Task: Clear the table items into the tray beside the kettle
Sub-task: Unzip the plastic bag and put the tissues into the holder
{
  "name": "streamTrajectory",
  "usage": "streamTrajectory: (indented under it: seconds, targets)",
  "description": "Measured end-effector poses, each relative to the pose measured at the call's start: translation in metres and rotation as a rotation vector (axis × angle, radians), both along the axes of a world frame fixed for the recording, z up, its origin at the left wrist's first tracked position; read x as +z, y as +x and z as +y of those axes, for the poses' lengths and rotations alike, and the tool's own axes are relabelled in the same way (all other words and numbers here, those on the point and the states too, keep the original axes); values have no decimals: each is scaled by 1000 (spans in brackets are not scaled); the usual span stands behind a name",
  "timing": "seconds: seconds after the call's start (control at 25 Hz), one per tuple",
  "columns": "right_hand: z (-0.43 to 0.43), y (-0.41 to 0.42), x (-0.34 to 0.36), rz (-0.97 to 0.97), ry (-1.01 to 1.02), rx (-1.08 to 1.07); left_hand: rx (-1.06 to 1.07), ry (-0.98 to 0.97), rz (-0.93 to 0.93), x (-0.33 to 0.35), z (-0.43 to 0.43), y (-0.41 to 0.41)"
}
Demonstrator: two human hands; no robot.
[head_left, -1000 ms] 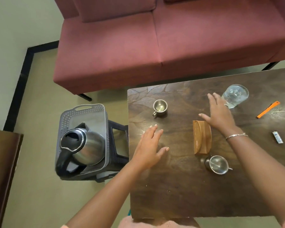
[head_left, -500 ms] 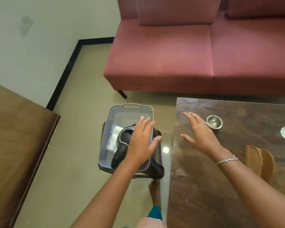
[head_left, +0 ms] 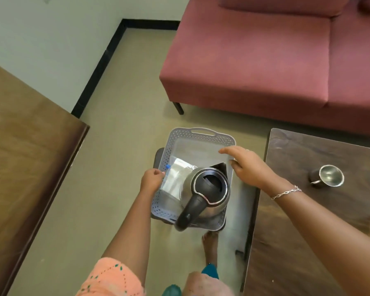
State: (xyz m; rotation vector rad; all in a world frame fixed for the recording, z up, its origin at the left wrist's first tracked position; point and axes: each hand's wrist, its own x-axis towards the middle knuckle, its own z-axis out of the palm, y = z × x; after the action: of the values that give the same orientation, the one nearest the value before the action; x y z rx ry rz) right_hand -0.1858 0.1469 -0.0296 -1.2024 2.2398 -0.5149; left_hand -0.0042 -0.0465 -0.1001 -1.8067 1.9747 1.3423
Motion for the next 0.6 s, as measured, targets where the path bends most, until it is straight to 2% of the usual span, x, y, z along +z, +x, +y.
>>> streamTrajectory:
  seconds: [0.24,0.4,0.6]
  targets:
    - [-27,-1,-16,-41,95,91,-239,90,-119,-53,-7,-20]
    - [-31,-3,-18,-78,98,83,-284,109,-152,-70,-11,-32]
    - [-37,-5,-14,-120,103,80,-190,4,-78,-72,-10,-31]
